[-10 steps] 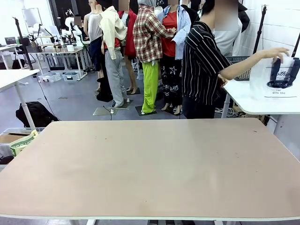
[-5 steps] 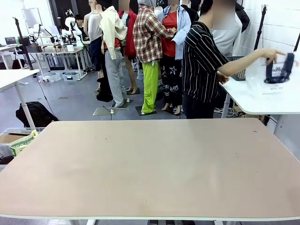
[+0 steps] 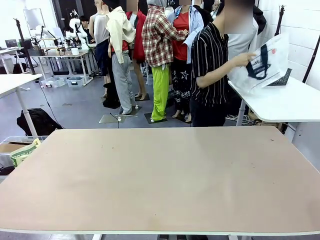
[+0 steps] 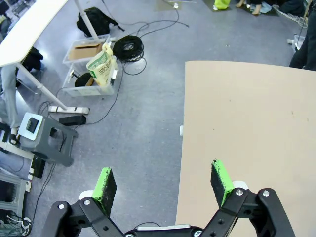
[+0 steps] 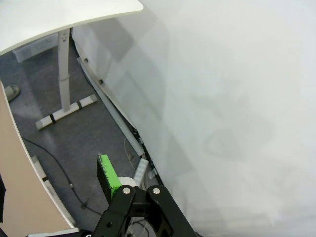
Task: Transfer purchased items from the store into the shopping bag.
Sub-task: Open the Reusable shopping bag in the center of the table.
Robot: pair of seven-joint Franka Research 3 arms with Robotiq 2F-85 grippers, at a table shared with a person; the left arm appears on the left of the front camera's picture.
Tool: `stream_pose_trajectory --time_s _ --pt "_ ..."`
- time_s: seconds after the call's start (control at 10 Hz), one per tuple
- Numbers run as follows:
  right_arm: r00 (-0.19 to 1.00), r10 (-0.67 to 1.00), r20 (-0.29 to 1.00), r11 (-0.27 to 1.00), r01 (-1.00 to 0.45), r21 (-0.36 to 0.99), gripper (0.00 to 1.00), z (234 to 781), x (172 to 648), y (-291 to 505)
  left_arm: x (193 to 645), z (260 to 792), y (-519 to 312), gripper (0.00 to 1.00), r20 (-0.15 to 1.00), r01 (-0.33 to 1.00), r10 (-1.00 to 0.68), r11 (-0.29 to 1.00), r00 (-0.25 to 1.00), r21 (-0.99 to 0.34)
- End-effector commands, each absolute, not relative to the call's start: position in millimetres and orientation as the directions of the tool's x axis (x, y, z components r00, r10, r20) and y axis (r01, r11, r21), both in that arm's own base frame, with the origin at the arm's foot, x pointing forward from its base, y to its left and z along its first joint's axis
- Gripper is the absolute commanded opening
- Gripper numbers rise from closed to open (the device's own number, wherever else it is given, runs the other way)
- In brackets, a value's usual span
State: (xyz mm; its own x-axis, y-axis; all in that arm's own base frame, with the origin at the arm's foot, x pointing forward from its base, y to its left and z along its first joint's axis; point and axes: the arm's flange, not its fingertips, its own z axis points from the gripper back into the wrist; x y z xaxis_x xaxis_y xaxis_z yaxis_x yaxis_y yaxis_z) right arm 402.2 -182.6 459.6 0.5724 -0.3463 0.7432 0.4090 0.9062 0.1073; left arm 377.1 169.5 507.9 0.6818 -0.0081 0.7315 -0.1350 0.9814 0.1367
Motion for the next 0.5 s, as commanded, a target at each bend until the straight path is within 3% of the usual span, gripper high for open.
stream_pose_trajectory --time_s 0.0,0.4 --pt "0.583 -0.336 0.740 0.909 0.407 0.092 1.00 460.5 401.5 -181.3 375.8 508.2 172.5 1.00 0.729 -0.130 -0.026 0.979 0.684 0.156" --pt "0.583 -0.336 0.740 0.909 0.407 0.092 1.00 460.5 401.5 -181.3 375.8 508.2 172.5 1.00 0.729 -0.130 -0.026 0.979 0.684 0.156"
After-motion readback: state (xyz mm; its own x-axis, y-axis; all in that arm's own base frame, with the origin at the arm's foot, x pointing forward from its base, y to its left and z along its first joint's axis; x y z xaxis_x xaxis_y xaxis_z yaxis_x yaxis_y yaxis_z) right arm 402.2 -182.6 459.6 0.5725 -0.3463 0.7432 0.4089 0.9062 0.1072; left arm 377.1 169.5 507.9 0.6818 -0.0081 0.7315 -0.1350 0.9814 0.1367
